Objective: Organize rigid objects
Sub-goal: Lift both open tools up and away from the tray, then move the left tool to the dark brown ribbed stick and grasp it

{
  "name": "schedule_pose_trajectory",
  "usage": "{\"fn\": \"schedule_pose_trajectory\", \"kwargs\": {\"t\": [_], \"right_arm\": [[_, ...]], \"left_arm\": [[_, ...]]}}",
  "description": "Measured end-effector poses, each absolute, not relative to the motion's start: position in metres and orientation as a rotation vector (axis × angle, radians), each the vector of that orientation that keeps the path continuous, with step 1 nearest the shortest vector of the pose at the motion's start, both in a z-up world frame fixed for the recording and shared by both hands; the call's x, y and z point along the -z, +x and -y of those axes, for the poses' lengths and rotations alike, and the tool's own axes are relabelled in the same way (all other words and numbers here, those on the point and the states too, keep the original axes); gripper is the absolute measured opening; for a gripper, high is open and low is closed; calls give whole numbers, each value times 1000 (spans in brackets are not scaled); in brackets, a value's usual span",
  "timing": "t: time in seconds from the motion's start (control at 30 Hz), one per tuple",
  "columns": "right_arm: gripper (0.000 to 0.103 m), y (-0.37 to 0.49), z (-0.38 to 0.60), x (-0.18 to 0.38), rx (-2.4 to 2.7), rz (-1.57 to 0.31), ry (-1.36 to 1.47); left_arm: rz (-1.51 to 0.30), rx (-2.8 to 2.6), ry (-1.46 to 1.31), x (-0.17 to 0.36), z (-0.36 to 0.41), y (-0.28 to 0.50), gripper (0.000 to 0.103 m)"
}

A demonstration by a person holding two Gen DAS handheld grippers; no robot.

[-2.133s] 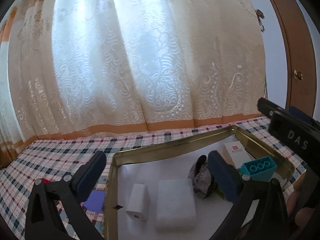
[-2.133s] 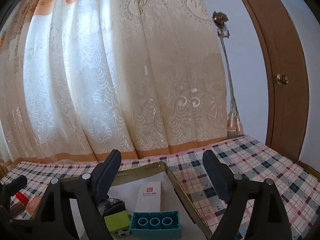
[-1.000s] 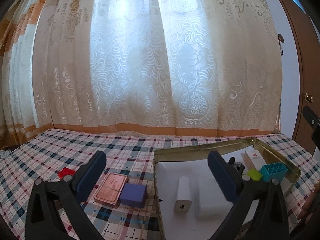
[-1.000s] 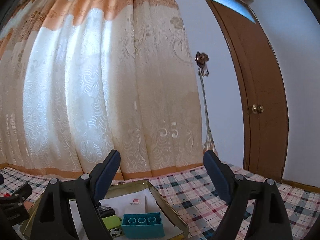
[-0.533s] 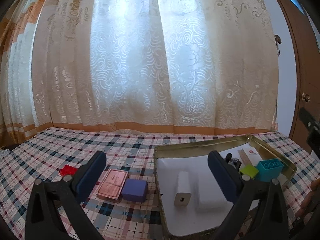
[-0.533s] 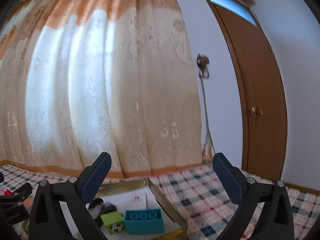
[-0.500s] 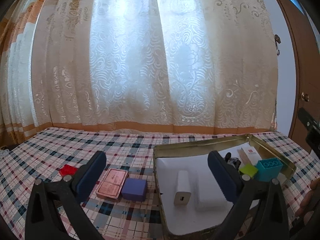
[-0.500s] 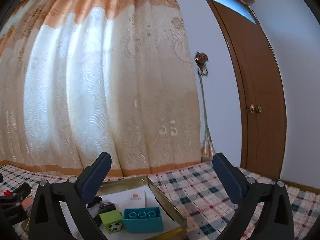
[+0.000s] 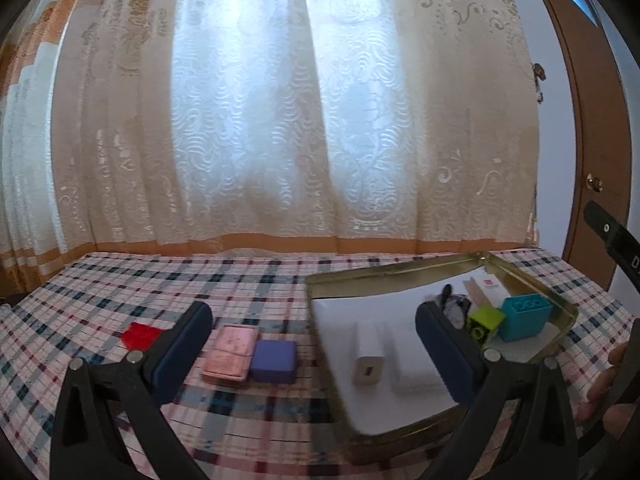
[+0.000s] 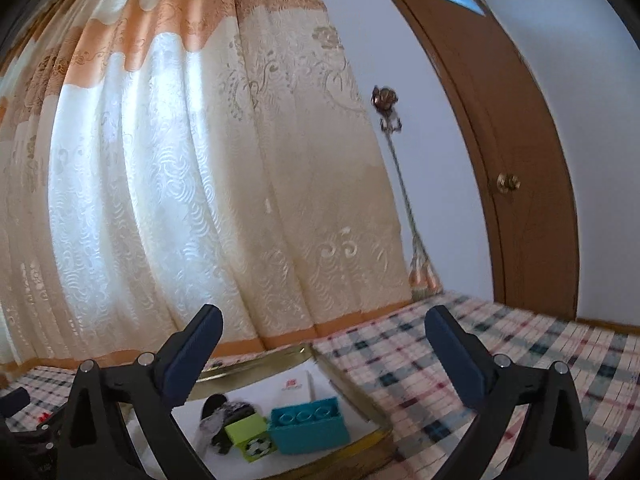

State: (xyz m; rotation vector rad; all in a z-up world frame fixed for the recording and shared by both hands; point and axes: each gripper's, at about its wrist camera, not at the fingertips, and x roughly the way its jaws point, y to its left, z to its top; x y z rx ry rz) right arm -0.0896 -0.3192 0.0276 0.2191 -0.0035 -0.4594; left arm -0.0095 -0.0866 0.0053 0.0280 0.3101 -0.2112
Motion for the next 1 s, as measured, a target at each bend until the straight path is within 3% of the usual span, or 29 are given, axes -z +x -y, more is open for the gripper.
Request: {"fn": "schedule_pose_trajectory", "kwargs": {"t": [1.0], "right_arm": [[103, -51, 194, -21, 268, -163, 108]], "left_arm": [[-405, 79, 132, 3, -12, 28, 103]]}}
